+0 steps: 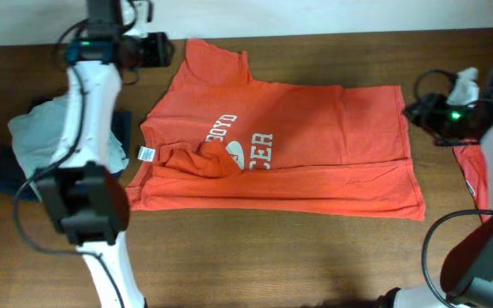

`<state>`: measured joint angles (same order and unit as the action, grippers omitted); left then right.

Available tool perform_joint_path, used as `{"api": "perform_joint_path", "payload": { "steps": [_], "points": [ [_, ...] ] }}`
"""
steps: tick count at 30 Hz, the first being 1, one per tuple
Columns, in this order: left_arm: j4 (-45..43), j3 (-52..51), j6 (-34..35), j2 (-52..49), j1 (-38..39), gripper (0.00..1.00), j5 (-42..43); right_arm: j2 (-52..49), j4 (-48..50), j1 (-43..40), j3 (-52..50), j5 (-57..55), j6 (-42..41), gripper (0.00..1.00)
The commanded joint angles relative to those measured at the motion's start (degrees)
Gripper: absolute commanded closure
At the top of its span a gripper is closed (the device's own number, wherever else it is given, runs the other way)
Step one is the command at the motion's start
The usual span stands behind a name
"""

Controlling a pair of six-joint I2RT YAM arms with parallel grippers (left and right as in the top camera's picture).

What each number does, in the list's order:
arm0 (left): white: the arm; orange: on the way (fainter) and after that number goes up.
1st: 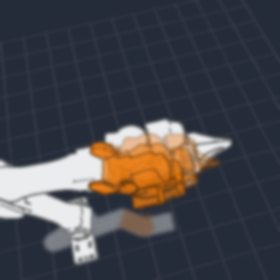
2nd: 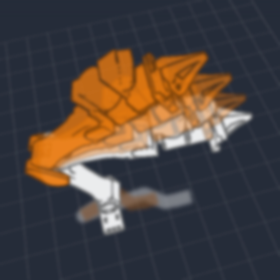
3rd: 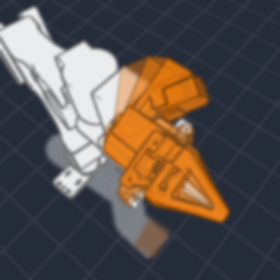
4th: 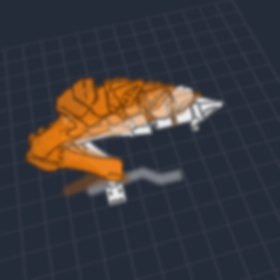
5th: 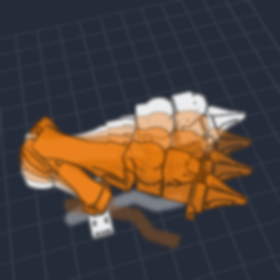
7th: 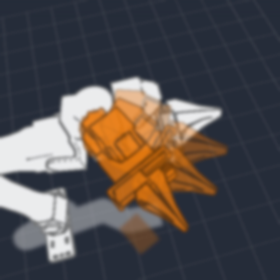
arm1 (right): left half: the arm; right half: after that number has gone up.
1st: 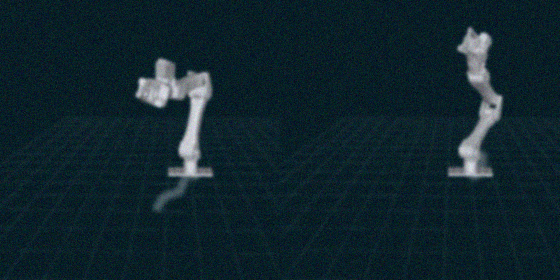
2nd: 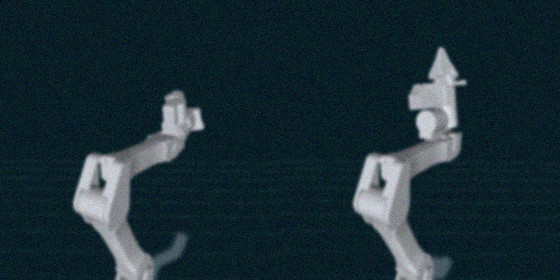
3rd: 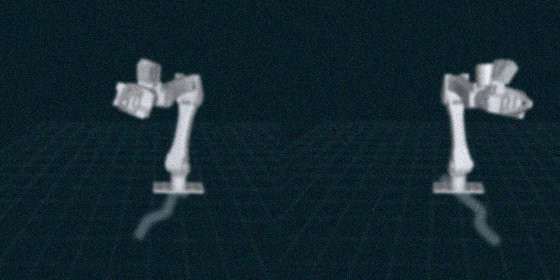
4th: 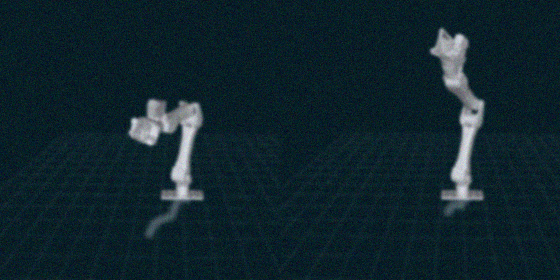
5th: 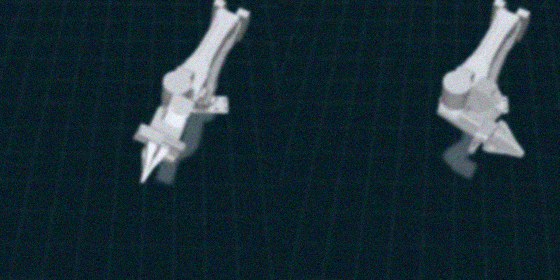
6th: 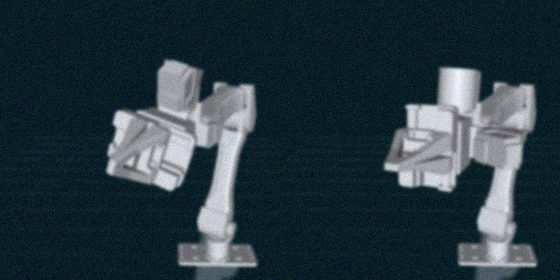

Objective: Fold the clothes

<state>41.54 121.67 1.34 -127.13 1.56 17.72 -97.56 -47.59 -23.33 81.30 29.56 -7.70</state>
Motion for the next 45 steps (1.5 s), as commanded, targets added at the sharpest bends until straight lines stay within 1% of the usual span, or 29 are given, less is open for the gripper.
{"api": "perform_joint_path", "payload": {
  "steps": [1,6,13,15,18,23,26,28,29,31,34,35,39,45],
  "points": [
    [-5.5,-0.2,0.6,-9.7,1.8,0.39,2.1,0.7,-0.1,2.1,0.5,-1.7,1.4,0.43],
    [-17.0,1.2,2.5,-18.0,2.1,0.39,2.1,0.7,-2.6,2.4,0.5,-1.8,1.3,0.43],
    [-30.1,1.2,3.2,-23.8,2.3,0.39,1.4,0.7,-6.2,2.4,0.5,-2.0,1.5,0.43],
    [-31.5,1.2,3.2,-24.6,2.7,0.39,0.0,0.7,-6.4,2.4,0.5,-2.2,1.5,0.43],
    [-32.4,1.2,3.2,-25.5,3.5,0.39,-4.3,0.7,-6.4,2.4,0.5,-2.4,1.5,0.43],
    [-37.9,1.2,3.1,-26.9,4.9,0.39,-5.2,0.7,-6.5,2.4,0.3,-3.7,1.5,0.43],
    [-40.2,1.2,3.1,-28.5,5.6,0.45,-5.8,0.7,-7.1,2.4,0.3,-3.7,1.5,0.43],
    [-40.9,1.2,3.1,-29.5,6.1,0.57,-5.9,0.7,-8.2,2.4,0.3,-3.8,1.6,0.43],
    [-40.7,1.2,3.1,-29.6,6.2,0.61,-6.0,0.7,-8.7,2.4,0.3,-4.1,1.6,0.43],
    [-40.2,1.2,3.1,-29.6,6.3,0.78,-6.0,0.7,-9.6,2.4,0.3,-5.0,1.7,0.43],
    [-39.5,1.7,3.1,-29.0,6.3,0.95,-6.0,0.7,-10.1,2.4,0.3,-5.0,2.0,0.44],
    [-38.2,2.5,3.1,-28.8,6.2,0.99,-5.9,0.7,-10.1,2.4,0.3,-5.0,2.0,0.44],
    [-29.2,8.3,1.6,-27.7,6.1,1.00,-5.9,0.7,-10.1,2.4,0.3,-5.0,1.9,0.44],
    [-8.8,21.2,-3.7,-24.6,6.1,1.00,-6.0,0.7,-10.1,2.4,0.3,-5.0,2.0,0.44]
  ]
}}
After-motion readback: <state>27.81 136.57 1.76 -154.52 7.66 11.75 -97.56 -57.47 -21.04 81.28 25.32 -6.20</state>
